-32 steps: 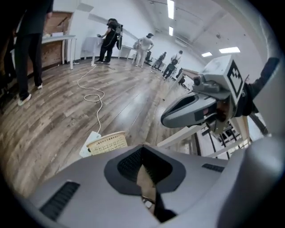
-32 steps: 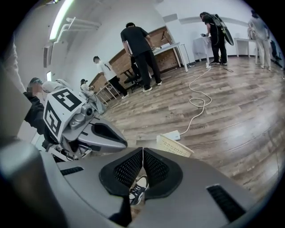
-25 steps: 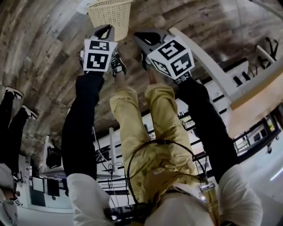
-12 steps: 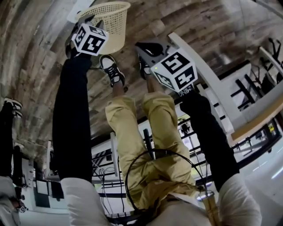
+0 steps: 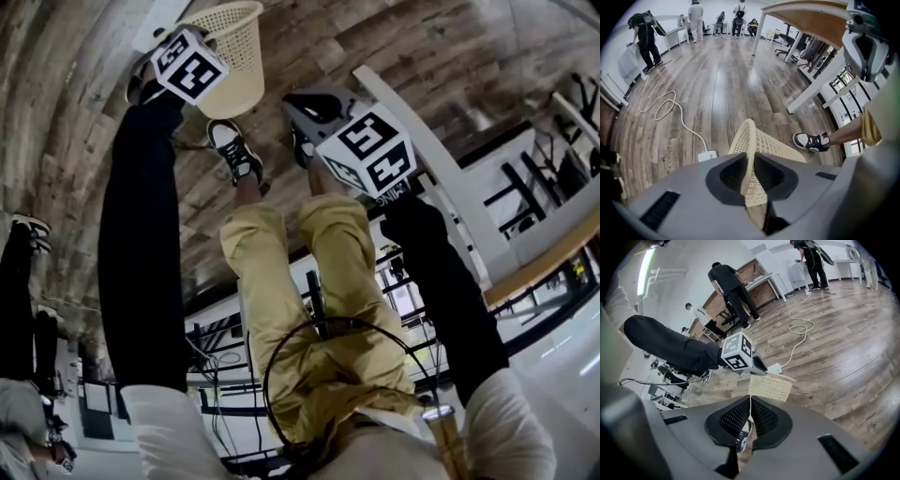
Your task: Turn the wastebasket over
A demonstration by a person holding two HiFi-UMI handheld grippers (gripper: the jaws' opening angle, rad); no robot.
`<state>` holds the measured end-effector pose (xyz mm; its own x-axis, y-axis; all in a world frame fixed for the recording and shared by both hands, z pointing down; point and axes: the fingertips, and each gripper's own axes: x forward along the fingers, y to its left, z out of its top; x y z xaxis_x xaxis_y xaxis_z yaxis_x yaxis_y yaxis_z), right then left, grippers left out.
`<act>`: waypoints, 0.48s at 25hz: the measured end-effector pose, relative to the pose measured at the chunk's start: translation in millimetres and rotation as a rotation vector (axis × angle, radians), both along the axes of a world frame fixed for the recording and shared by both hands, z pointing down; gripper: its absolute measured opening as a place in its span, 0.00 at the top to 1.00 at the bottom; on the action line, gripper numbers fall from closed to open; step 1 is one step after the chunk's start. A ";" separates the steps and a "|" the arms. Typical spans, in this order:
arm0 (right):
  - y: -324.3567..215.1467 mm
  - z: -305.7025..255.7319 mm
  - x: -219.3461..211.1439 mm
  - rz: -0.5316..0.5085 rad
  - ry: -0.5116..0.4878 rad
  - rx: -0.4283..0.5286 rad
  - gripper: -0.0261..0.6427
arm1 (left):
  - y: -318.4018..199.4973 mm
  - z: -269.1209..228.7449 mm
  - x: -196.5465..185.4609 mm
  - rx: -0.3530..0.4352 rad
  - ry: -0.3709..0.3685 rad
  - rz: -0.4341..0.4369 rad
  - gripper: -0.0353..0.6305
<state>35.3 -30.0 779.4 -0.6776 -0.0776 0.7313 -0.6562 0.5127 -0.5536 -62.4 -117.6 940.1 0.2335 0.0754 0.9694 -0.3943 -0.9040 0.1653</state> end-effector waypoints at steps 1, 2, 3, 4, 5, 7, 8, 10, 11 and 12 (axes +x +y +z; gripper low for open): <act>-2.1 -2.8 0.8 0.002 -0.001 0.003 0.93 | 1.3 -3.3 1.2 0.002 -0.001 -0.011 0.87; -4.1 -5.8 1.7 0.003 -0.002 0.006 0.93 | 1.2 -8.3 2.5 0.008 0.001 -0.035 0.87; -6.0 -9.0 2.9 0.002 -0.001 0.009 0.93 | 0.1 -14.2 3.7 0.021 0.000 -0.055 0.88; -7.8 -12.2 4.2 0.002 -0.002 0.013 0.93 | -1.1 -20.0 5.1 0.041 -0.003 -0.060 0.88; -9.5 -15.4 5.3 0.002 -0.002 0.018 0.93 | -2.5 -25.8 7.1 0.068 -0.007 -0.048 0.88; -12.1 -21.1 7.1 0.005 -0.004 0.026 0.93 | -9.2 -39.3 13.8 0.143 -0.012 0.000 0.88; -13.4 -23.5 7.7 0.008 -0.004 0.030 0.93 | -14.3 -47.0 18.1 0.184 -0.012 0.024 0.88; -15.8 -27.4 7.7 0.014 -0.005 0.036 0.93 | -25.8 -62.5 26.4 0.267 -0.015 0.062 0.88; -16.7 -28.7 7.3 0.015 -0.006 0.039 0.93 | -31.3 -68.9 29.9 0.306 -0.019 0.078 0.88; -17.2 -29.4 7.0 0.016 -0.008 0.041 0.93 | -35.0 -73.2 33.1 0.338 -0.024 0.094 0.88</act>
